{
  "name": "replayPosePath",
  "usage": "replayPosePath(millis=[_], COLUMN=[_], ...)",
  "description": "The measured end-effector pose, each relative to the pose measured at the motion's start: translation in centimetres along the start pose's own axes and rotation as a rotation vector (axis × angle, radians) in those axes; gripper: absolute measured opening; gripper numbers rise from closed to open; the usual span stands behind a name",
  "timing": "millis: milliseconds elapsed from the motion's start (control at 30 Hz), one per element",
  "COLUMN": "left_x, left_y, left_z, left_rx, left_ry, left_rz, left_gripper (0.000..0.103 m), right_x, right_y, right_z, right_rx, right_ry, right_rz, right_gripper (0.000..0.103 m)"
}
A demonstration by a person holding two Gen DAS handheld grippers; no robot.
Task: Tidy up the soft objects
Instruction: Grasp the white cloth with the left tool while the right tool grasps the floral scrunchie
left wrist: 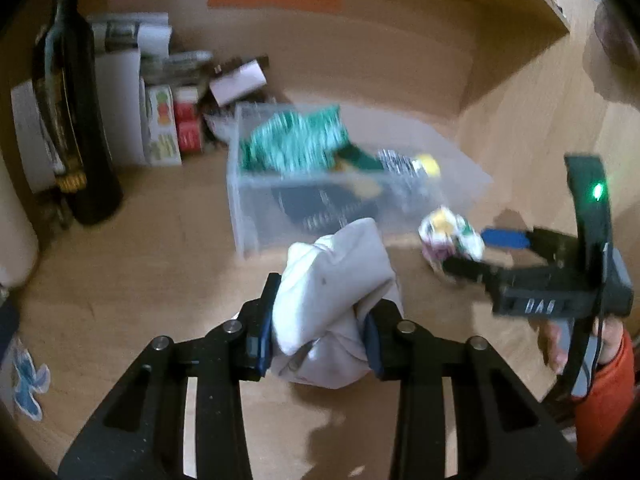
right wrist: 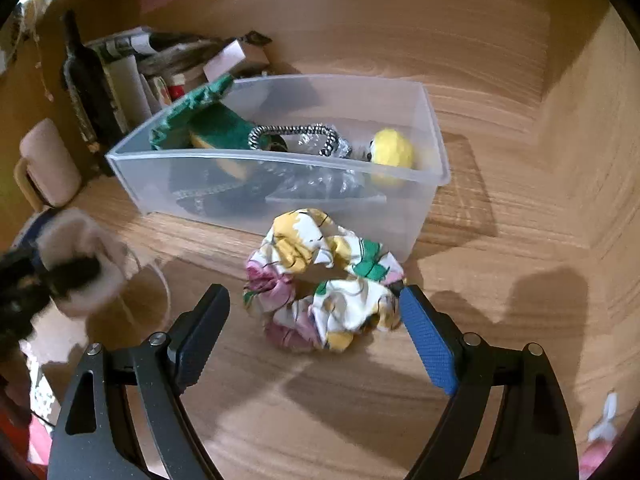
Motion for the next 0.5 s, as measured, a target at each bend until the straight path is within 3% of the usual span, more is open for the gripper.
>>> replayPosePath(millis=[167,233,333,467,500], left_x=[0.0,0.1,0.2,0.3,0.3], left_y=[-2.3,-2.9,-3.4,-4.1,-4.3], left_z=[0.4,0.5,0.3,0.3,0.1], left_rx=[-0.012,-0.013,-0.018,-0.038,-0.040], left_ry=[0.016,0.025,0.024,0.048,0.056], left_rz=[-0.034,-0.039,-0.047,-0.052,-0.053], left_gripper=[0.036,0.036,0.036,0.036,0.036], right_x=[1.7,2.1,2.0,1.5,1.4], right_y=[0.0,0.0,0.1,0.5,0.5], right_z=[-0.3,-0.5,-0.9,-1.2,-1.3], right_rx=[-0.021,-0.021,-0.026,-0.021,-0.016], right_ry=[0.019,0.023,0.044,0.055,0.050], right_rz=[0.060,0.079,0.074,0.056,0.047], right_gripper=[0.084,0.078,0.062,0.023,0.019])
Point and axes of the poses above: each gripper's, at about its wrist camera, not at the fingertips, and x roughly the way its jaws point, z to its left, y to its underside, the point moved 10 cm from there along x, roughly the way its jaws point, and after that the axes turned 9 degrees about z, right-handed, at the moved point
